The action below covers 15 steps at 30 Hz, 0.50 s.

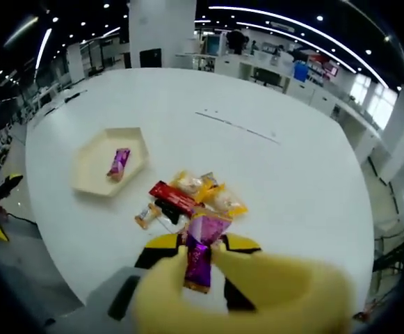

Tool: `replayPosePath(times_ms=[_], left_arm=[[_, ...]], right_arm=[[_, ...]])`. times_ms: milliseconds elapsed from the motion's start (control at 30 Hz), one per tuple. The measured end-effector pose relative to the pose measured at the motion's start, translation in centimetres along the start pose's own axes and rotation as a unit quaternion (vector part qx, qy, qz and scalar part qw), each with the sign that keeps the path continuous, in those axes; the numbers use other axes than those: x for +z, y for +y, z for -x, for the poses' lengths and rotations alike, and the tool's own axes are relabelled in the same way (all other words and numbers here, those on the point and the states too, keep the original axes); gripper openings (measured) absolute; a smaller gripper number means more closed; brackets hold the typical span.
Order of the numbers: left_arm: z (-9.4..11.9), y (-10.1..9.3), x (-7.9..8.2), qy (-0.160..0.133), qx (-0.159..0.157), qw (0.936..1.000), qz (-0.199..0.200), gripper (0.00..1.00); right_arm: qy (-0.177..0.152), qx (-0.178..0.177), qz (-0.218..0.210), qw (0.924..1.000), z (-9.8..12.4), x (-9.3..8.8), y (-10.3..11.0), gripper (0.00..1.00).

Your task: Place the target food into the container with the food tongs after gripping and lifting it, then release it inside without dropping or visibly crushing the food.

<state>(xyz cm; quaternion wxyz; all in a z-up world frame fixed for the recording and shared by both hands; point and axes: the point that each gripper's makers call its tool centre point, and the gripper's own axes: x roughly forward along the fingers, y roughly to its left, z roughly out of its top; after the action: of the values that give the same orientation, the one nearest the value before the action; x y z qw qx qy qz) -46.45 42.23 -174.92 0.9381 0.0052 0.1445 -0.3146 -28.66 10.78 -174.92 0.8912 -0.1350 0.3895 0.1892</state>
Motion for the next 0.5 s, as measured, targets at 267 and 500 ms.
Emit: replayPosePath(times_ms=[267,500], left_arm=[[0.1,0.2,0.1,-0.007,0.003,1.0000,0.002,0.99],[0.2,0.2,0.2,-0.008,0.003,1.0000,0.003,0.99]], right_arm=[[-0.013,0.018,0.020,0.9995,-0.9,3.2,3.1,0.22],[-0.022,0.038,0.036,0.9984,-1.9,5.6,5.8,0.22]])
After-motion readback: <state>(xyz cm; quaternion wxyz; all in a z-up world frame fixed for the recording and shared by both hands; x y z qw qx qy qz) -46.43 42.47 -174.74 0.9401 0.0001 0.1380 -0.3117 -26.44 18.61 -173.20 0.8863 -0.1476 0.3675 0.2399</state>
